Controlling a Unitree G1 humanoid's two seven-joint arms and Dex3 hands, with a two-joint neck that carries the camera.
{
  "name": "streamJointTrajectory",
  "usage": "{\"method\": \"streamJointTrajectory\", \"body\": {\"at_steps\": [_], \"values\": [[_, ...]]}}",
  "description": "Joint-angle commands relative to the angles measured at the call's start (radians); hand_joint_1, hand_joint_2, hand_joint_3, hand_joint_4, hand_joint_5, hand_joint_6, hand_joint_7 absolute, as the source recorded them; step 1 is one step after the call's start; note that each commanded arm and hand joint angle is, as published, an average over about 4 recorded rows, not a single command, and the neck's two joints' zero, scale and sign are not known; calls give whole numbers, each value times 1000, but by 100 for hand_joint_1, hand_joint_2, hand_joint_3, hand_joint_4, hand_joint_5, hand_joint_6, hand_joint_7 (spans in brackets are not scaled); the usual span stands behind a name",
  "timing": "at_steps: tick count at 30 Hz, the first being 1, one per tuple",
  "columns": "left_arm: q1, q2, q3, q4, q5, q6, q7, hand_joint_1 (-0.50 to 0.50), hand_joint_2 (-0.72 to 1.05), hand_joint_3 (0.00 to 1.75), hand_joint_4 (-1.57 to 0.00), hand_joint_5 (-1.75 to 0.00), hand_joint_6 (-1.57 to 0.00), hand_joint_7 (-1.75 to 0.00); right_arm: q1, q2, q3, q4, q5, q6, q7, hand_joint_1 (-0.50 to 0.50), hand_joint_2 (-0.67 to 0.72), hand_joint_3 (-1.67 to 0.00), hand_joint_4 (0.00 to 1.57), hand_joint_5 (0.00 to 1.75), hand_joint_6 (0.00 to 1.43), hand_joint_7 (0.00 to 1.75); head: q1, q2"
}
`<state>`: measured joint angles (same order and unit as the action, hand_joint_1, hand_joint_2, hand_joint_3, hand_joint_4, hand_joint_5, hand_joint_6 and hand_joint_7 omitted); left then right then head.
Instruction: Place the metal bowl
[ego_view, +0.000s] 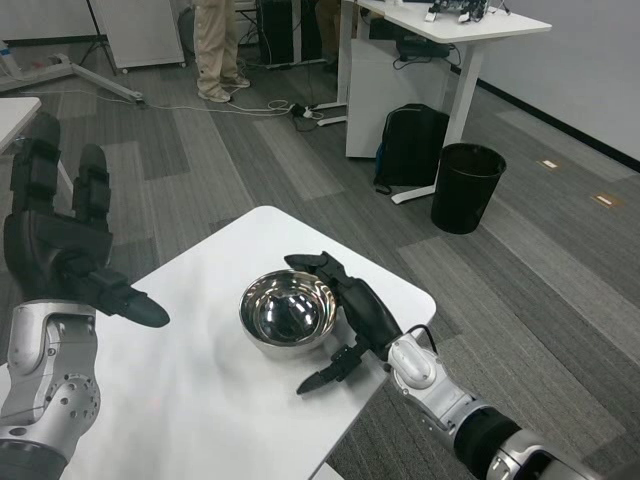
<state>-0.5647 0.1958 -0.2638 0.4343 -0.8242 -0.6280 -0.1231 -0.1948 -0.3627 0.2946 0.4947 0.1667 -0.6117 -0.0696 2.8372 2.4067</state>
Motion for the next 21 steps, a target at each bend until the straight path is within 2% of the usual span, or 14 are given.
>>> {"method": "streamJointTrajectory", "body": {"at_steps": [1,5,8,14,21], "values": [[-6,4,3,14,-9,-12,-3,-50,-64,0,-11,0,-3,-35,19,-8,-20,-13,18,-21,3,-46,44,-8,0,0,0,21,4,-7],[-9,4,3,21,-9,-12,-3,-50,-64,2,-11,0,-3,-35,25,-8,-39,-22,33,-33,7,-46,61,0,0,0,0,14,10,-13],[-11,4,3,23,-10,-12,-3,-50,-64,0,-11,0,-3,-35,32,-8,-57,-33,46,-43,8,-46,66,0,0,0,0,14,12,-12],[-14,5,2,24,-10,-12,-3,-50,-64,0,-11,0,-3,-35,42,-3,-132,-85,96,-61,7,-46,66,0,0,0,0,14,5,4],[-17,7,-9,23,-10,-12,-1,-50,-64,0,-11,0,-3,-35,50,4,-301,-283,239,-60,3,-46,60,0,0,0,0,14,-25,71]]}}
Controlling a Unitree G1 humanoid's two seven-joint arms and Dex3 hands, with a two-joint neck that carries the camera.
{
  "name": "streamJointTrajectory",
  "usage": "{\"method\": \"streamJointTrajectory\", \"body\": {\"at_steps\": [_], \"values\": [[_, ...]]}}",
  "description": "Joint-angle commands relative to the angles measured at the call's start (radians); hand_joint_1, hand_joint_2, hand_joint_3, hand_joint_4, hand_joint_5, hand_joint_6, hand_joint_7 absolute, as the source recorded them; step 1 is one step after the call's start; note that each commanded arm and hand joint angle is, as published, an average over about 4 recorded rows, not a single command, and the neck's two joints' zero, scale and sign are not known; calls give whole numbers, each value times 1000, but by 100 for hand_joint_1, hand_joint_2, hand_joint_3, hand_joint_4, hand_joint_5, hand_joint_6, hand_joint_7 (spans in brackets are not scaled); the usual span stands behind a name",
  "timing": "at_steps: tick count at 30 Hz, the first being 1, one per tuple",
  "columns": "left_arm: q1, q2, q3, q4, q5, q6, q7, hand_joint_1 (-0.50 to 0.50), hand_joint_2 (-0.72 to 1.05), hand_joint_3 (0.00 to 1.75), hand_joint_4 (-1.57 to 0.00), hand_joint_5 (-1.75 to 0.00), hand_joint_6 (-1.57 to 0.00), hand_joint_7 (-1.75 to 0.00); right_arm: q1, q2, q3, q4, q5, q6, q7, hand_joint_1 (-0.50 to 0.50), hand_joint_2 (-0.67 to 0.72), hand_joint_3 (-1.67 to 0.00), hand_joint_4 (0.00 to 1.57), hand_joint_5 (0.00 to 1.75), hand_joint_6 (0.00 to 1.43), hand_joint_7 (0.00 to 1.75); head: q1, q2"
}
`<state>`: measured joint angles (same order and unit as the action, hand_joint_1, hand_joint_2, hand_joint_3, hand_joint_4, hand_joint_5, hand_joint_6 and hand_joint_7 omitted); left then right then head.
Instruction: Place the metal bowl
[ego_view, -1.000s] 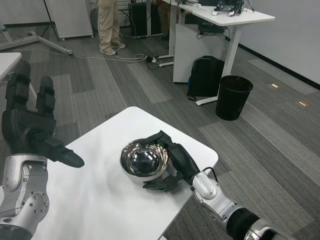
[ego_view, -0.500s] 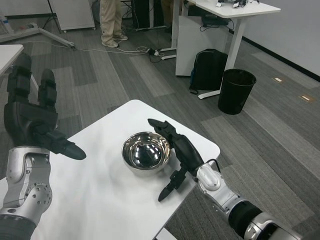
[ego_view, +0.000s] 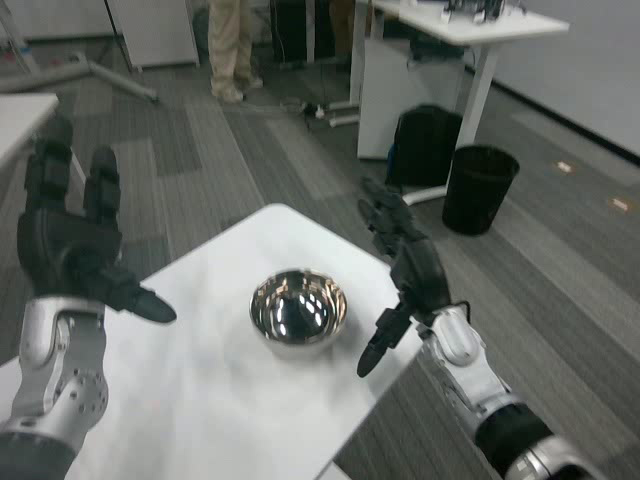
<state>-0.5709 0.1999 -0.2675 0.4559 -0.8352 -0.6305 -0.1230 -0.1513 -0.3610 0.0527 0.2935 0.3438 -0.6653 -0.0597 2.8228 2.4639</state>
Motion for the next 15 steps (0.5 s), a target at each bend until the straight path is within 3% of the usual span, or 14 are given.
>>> {"method": "streamJointTrajectory", "body": {"at_steps": [1,6,15], "values": [[-10,3,-7,1,1,-9,-1,-50,-64,0,-11,0,-3,-35,7,4,-81,-112,82,-4,-8,-46,60,0,0,0,0,14,-15,19],[-7,3,-11,-1,1,-6,-1,-50,-64,0,-11,0,-3,-35,9,-6,-194,-244,76,19,-22,-46,60,0,0,0,0,14,-29,41],[-4,-1,-13,-2,1,-6,-4,-50,-64,0,-11,0,-3,-35,-14,-18,-222,-277,47,-2,-48,-46,60,0,0,0,0,14,-13,83]]}}
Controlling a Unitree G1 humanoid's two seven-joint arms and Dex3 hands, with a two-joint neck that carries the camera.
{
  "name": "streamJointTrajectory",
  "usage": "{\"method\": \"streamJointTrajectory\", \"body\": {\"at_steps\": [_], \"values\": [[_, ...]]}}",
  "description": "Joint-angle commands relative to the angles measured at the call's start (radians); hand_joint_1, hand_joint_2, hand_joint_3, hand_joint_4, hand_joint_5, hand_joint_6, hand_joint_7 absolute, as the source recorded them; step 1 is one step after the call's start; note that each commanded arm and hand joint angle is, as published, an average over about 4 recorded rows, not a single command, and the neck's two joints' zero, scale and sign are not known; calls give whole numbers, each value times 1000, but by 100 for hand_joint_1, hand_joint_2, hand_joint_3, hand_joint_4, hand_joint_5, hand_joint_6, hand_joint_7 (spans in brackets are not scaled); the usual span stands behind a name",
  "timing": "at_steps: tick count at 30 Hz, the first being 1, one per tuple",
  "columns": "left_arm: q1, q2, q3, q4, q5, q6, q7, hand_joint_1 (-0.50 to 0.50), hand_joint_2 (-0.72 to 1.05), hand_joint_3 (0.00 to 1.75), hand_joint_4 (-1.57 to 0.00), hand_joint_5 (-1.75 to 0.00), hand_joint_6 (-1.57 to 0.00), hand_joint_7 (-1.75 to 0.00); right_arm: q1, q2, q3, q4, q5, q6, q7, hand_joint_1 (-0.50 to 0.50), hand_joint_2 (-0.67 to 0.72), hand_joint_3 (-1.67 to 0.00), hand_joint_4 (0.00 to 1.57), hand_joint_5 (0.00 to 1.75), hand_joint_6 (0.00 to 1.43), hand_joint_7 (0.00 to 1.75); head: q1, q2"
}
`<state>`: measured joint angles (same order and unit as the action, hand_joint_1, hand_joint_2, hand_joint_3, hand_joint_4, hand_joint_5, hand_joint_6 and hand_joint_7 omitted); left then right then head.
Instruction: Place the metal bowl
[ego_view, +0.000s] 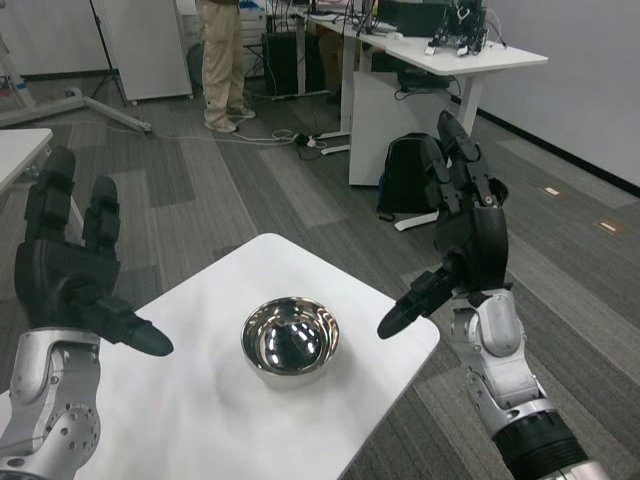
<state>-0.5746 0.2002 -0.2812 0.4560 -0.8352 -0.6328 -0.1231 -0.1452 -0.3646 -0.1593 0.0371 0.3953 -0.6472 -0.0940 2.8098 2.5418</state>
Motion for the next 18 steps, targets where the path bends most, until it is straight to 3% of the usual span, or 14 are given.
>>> {"method": "streamJointTrajectory", "body": {"at_steps": [1,12,18], "values": [[-1,-2,1,-2,2,-4,-4,-50,-64,0,-11,0,-3,-35,-21,-14,-11,-20,-6,-22,-15,-46,60,0,0,0,0,14,0,12],[-3,-2,7,0,2,-4,-4,-50,-64,0,-11,0,-3,-35,-28,-2,8,-12,-1,-109,-77,-46,58,0,0,0,0,14,-8,57],[-8,1,7,1,1,-4,-4,-50,-64,0,-11,0,-3,-35,-28,10,10,-11,-7,-116,-79,-46,53,0,0,0,0,14,-13,76]]}}
